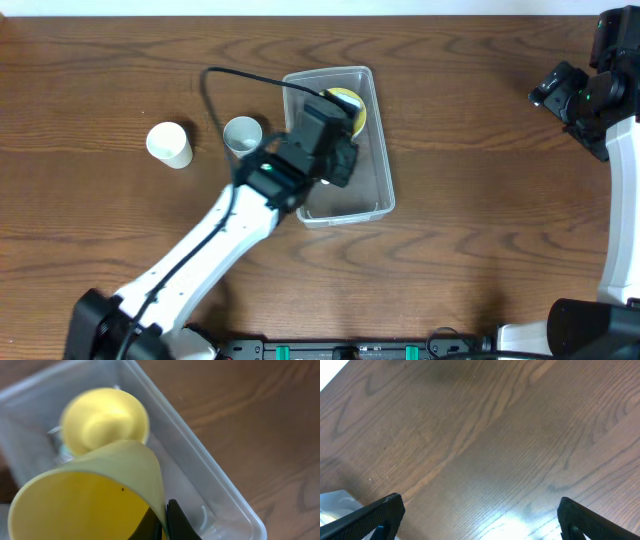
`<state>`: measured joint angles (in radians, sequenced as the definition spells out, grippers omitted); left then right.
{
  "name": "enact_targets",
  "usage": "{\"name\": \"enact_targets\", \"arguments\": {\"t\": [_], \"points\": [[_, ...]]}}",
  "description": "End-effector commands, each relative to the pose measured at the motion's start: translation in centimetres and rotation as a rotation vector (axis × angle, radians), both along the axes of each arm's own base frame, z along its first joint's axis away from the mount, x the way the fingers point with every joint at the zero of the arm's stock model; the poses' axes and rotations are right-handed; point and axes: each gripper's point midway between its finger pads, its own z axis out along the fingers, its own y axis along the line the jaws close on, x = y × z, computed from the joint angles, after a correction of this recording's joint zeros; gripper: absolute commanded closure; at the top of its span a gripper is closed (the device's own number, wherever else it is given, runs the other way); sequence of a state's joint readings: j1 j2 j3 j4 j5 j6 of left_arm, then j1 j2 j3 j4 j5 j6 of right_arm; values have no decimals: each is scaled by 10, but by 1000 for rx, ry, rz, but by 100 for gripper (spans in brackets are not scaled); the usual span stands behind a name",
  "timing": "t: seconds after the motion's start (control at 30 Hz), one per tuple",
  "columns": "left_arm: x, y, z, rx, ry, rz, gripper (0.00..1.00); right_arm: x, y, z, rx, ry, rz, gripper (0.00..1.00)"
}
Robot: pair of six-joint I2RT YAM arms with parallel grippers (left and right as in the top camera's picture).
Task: Pack container
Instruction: 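Carry the yellow cup with the left gripper into the container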
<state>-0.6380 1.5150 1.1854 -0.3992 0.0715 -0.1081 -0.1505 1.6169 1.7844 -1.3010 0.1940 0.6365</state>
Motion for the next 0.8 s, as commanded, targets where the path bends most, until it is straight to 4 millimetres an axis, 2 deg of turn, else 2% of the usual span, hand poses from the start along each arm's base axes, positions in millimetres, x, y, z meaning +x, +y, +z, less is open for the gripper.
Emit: {"name": "enact_targets", "arguments": {"t": [0.0, 0.2, 0.43, 0.77], "points": [[-2, -15, -14, 13, 20, -23, 94, 0, -2, -2, 2, 4, -17, 1], [-8, -30, -52, 66, 85, -58, 94, 0, -2, -2, 2, 4, -18, 1], [1, -32, -88, 118, 117, -41, 94, 0, -2, -2, 2, 4, -18, 1], [17, -45, -102, 89, 82, -40, 94, 0, -2, -2, 2, 4, -18, 1]]}}
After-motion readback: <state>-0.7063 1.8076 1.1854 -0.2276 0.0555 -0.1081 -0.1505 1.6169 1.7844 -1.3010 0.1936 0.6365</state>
